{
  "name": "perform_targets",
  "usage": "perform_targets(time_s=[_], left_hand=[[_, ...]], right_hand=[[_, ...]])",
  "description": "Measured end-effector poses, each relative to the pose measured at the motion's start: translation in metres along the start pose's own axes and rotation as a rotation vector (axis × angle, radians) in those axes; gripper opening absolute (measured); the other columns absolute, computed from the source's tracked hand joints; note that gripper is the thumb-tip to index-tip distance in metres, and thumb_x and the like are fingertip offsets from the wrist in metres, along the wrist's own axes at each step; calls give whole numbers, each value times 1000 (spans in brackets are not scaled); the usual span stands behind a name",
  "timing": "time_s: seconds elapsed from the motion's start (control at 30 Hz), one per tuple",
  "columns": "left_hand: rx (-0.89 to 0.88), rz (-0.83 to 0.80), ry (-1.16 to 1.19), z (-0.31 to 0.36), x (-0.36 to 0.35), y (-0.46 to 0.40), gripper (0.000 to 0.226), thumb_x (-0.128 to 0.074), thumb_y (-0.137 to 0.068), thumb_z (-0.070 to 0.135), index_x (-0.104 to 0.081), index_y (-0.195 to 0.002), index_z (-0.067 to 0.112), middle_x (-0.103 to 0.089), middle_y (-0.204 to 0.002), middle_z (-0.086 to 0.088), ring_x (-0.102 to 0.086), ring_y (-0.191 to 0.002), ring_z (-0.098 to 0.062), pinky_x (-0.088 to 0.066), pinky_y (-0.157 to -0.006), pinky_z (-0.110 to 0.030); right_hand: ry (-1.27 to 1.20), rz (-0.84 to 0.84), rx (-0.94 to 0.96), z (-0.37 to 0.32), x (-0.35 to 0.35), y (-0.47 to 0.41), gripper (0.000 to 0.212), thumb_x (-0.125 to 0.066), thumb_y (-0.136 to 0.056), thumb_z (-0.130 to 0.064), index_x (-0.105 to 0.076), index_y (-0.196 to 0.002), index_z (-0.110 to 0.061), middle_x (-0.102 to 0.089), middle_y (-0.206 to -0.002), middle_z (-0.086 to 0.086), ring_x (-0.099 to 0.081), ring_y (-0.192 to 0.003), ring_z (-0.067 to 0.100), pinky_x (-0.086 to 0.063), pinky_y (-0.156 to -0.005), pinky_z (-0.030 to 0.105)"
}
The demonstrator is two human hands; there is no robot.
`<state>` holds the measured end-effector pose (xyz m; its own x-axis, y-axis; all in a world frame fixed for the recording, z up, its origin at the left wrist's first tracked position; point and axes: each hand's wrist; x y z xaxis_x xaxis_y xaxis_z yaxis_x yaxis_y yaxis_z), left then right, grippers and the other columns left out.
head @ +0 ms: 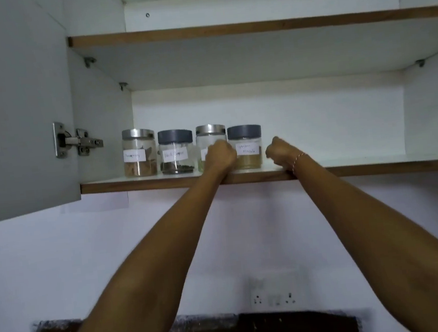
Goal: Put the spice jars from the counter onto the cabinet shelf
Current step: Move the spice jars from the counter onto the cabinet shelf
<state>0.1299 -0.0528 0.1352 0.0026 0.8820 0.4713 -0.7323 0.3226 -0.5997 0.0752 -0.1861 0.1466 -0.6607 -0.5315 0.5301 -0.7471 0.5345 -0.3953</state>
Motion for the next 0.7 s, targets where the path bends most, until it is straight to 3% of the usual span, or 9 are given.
perform_targets(time_s=[0.07,0.13,0.23,0.3,0.47,0.6,0.7], left_hand=[[-132,155,-50,-2,-2,14,32,-38,-93,9,-60,-116,4,-65,-110,-20,-63,-98,-35,-52,-88,-41],[-303,302,-85,-6,-12,36,39,-36,-92,7,-53,-127,8,-62,-121,-17,-59,-107,-32,-49,-91,-38],[-481,372,-52,-21,-47,97,50,-37,-88,-3,-41,-137,1,-45,-142,-18,-40,-134,-30,-32,-112,-40],[-438,344,-16,-34,-79,146,54,-37,-87,-4,-34,-141,2,-36,-149,-16,-29,-141,-28,-25,-116,-40],[-304,154,62,-69,-148,284,55,-41,-93,6,-24,-146,7,-22,-155,-14,-21,-144,-28,-19,-116,-39],[-275,-87,51,-92,-183,384,56,-40,-93,4,-23,-145,3,-20,-155,-16,-19,-144,-27,-18,-117,-36],[-175,-249,109,-97,-207,450,52,-40,-95,8,-25,-145,5,-22,-155,-13,-18,-145,-23,-16,-119,-38]], right_hand=[[3,182,116,7,5,15,50,-34,-92,-1,-25,-141,-2,-44,-135,19,-46,-118,28,-38,-94,29],[44,362,301,12,6,40,56,-32,-91,3,-21,-145,-4,-29,-151,15,-29,-138,28,-25,-110,29],[101,625,469,38,-2,89,53,-34,-92,0,-28,-143,-8,-23,-154,11,-16,-144,22,-18,-114,27],[118,745,513,64,-14,129,50,-38,-92,-2,-33,-141,-8,-24,-153,13,-18,-144,25,-19,-114,27],[139,740,391,164,-52,237,48,-44,-93,-16,-36,-139,-9,-25,-153,13,-21,-143,27,-22,-114,32],[214,634,201,250,-68,331,48,-45,-94,-19,-35,-140,-14,-23,-155,9,-18,-144,23,-18,-115,32],[296,588,27,302,-69,396,47,-48,-93,-20,-39,-138,-12,-27,-153,10,-24,-142,25,-26,-114,38]])
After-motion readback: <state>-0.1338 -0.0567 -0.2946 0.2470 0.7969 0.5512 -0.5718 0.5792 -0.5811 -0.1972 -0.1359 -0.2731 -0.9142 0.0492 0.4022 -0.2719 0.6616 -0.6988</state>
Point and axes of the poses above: each hand's wrist, its own y-axis away from the middle knuckle, its own x-axis out of the back of the hand, z = x × y
